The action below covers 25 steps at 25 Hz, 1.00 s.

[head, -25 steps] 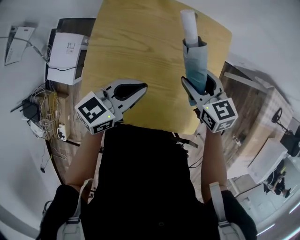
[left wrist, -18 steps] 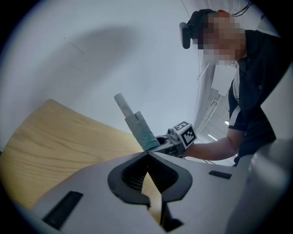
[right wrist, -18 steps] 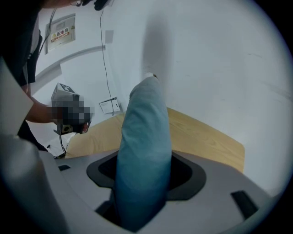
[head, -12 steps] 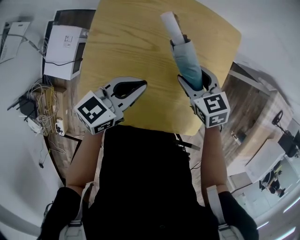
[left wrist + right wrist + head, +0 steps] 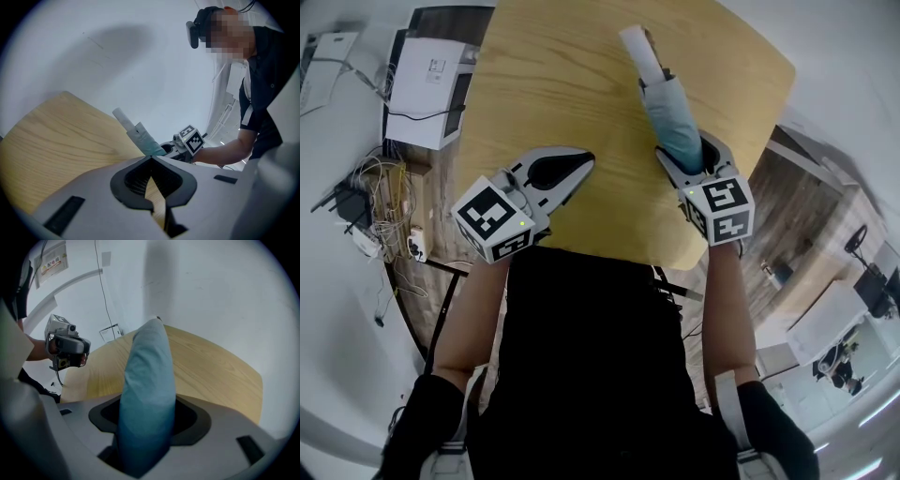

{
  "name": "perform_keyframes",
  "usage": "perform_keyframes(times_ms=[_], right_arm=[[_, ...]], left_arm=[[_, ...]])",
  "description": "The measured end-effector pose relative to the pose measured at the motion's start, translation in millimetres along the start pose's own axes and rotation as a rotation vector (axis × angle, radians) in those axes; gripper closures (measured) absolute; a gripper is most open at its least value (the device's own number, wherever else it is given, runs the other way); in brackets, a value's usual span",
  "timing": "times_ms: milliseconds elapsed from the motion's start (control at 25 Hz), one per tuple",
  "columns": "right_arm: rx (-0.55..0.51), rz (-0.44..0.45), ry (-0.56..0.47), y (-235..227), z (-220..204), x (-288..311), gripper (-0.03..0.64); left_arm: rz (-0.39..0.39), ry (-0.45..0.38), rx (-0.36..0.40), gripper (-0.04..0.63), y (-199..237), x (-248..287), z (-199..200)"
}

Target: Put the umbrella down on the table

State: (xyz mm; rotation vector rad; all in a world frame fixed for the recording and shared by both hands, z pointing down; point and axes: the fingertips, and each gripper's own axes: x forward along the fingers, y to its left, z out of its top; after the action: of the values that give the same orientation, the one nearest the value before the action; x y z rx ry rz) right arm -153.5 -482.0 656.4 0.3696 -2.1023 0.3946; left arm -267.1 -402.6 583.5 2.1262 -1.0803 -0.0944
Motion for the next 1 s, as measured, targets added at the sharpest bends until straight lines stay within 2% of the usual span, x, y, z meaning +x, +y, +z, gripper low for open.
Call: perform_keyframes(times_ms=[280,1000], right_arm=[[0.006,0.002,0.048,-3,-8,12,0.334],[-0.009,-0.023,0.114,-9,-18,24,0.334]], left_arm=[[-0.005,0.007,-0.018,0.583,-2,2,-6],[-0.012,-0.022,-0.005,0.583,-14,1,-6]])
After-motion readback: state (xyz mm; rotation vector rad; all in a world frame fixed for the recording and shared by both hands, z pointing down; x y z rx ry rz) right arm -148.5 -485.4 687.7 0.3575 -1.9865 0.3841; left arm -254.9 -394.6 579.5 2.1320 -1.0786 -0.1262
